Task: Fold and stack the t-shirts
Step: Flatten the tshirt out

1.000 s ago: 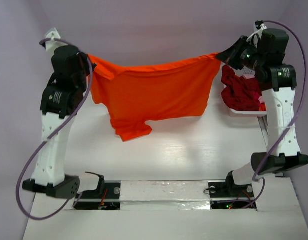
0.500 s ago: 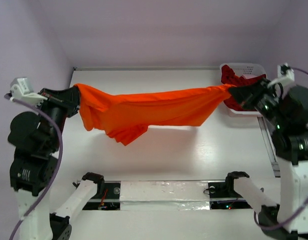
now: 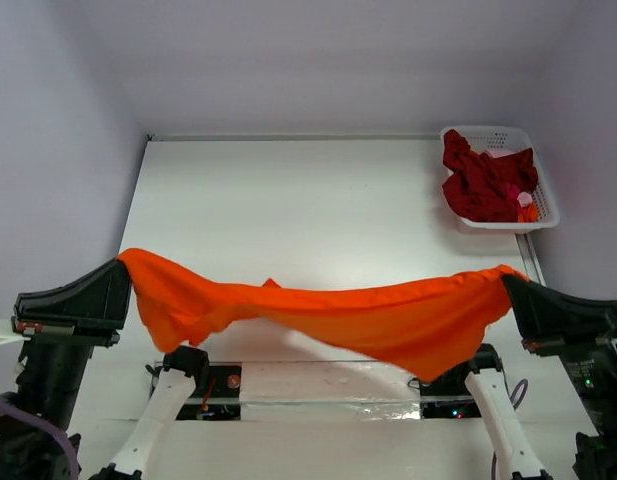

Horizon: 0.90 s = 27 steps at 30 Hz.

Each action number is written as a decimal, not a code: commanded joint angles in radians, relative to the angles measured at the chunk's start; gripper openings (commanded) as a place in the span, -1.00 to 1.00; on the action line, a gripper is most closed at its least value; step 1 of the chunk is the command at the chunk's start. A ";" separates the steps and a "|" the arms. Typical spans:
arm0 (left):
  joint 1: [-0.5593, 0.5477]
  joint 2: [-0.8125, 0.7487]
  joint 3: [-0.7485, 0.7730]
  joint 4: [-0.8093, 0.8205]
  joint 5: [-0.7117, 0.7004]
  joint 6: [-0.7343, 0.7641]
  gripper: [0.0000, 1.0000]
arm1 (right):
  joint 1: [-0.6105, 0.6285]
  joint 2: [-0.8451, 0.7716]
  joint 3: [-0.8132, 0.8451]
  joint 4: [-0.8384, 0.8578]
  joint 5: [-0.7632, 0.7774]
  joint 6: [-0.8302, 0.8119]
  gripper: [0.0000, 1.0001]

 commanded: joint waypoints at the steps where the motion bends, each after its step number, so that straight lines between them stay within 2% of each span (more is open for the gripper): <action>1: 0.003 0.055 -0.041 0.098 -0.016 0.001 -1.00 | -0.009 0.125 -0.022 0.033 0.025 -0.010 -1.00; 7: 0.003 0.275 -0.196 0.279 -0.100 0.059 -1.00 | -0.009 0.332 -0.065 0.194 0.087 -0.024 -1.00; 9: 0.003 0.378 -0.215 0.364 -0.172 0.070 -1.00 | -0.009 0.394 -0.083 0.283 0.116 -0.028 -1.00; 13: 0.012 0.594 -0.140 0.445 -0.241 0.104 -1.00 | -0.009 0.665 -0.021 0.366 0.147 -0.042 -1.00; 16: 0.021 0.767 -0.095 0.512 -0.270 0.112 -1.00 | -0.009 0.797 0.056 0.413 0.142 -0.022 -1.00; 21: 0.058 0.895 -0.014 0.548 -0.263 0.099 -1.00 | -0.009 1.021 0.171 0.455 0.098 0.018 -1.00; 24: 0.078 0.928 0.049 0.520 -0.254 0.102 -1.00 | -0.009 1.069 0.233 0.455 0.079 0.032 -1.00; 27: 0.078 0.889 0.069 0.497 -0.250 0.112 -1.00 | -0.009 1.057 0.239 0.449 0.081 0.030 -1.00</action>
